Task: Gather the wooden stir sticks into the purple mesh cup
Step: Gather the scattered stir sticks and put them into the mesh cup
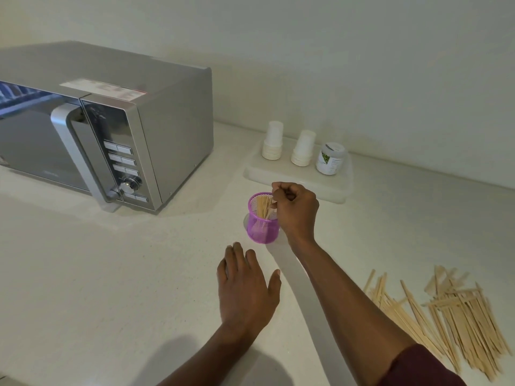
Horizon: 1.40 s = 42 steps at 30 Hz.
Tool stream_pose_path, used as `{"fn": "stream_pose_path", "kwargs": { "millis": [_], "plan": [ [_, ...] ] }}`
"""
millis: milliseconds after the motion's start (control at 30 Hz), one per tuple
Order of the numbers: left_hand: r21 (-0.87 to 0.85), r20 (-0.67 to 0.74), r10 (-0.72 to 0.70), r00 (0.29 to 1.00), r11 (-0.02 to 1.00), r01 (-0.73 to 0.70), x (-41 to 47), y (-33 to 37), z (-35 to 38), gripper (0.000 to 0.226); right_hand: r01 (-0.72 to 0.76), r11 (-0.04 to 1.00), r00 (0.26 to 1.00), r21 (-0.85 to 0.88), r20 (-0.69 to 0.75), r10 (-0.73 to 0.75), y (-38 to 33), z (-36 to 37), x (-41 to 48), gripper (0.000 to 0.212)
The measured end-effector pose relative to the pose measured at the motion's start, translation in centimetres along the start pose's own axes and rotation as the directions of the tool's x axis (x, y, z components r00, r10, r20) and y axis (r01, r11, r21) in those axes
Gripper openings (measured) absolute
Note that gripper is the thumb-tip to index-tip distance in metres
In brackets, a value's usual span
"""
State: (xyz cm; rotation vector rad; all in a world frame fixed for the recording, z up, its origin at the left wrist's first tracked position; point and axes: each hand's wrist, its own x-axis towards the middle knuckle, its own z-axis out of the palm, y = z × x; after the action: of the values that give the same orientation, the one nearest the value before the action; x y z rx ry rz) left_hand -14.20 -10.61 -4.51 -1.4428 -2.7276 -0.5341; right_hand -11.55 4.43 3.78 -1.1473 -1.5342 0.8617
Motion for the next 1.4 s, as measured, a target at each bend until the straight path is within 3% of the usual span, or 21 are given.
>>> {"fn": "stream_pose_path", "kwargs": {
  "millis": [267,433,600,767,900,1000,1167,1267,1400],
  "plan": [
    [0.017,0.020,0.036,0.999,0.999,-0.036,-0.1,-0.1,-0.8,0.079,-0.065,0.997,0.995,0.028,-0.072,0.067,1.5,-8.0,-1.9,0.015],
    [-0.006,-0.018,0.064,0.998,0.998,-0.064,-0.2,-0.3,-0.2,0.072,-0.204,0.966,0.977,-0.157,-0.100,0.190,4.9,-16.4,-4.7,0.013],
    [-0.039,-0.009,0.102,0.995,0.994,-0.102,-0.8,0.5,-0.1,0.059,-0.297,0.859,0.954,-0.416,-0.158,0.254,6.6,-23.9,-7.4,0.015],
    [-0.152,-0.009,0.266,0.964,0.952,-0.265,-2.5,5.0,-0.3,0.042,-0.394,0.669,0.915,-0.630,-0.200,0.350,7.7,-27.6,-9.3,0.007],
    [-0.188,0.097,0.389,0.916,0.911,-0.367,-2.6,11.1,-0.8,0.053,-0.398,0.597,0.905,-0.697,-0.191,0.380,7.4,-28.3,-10.6,0.017],
    [-0.144,0.222,0.423,0.879,0.905,-0.399,-2.3,15.3,-0.6,0.069,-0.361,0.539,0.913,-0.761,-0.171,0.371,7.5,-28.1,-11.2,0.035],
    [-0.076,0.307,0.466,0.830,0.881,-0.467,-2.1,19.3,0.3,0.085,-0.275,0.464,0.935,-0.842,-0.121,0.334,8.0,-27.5,-12.1,0.055],
    [-0.024,0.320,0.484,0.815,0.864,-0.503,-2.2,20.9,0.5,0.085,-0.245,0.433,0.944,-0.867,-0.111,0.312,8.0,-27.4,-12.5,0.058],
    [0.019,0.314,0.497,0.809,0.848,-0.529,-2.6,22.4,0.6,0.070,-0.228,0.450,0.954,-0.863,-0.106,0.280,8.4,-27.4,-12.9,0.053]
  ]
}}
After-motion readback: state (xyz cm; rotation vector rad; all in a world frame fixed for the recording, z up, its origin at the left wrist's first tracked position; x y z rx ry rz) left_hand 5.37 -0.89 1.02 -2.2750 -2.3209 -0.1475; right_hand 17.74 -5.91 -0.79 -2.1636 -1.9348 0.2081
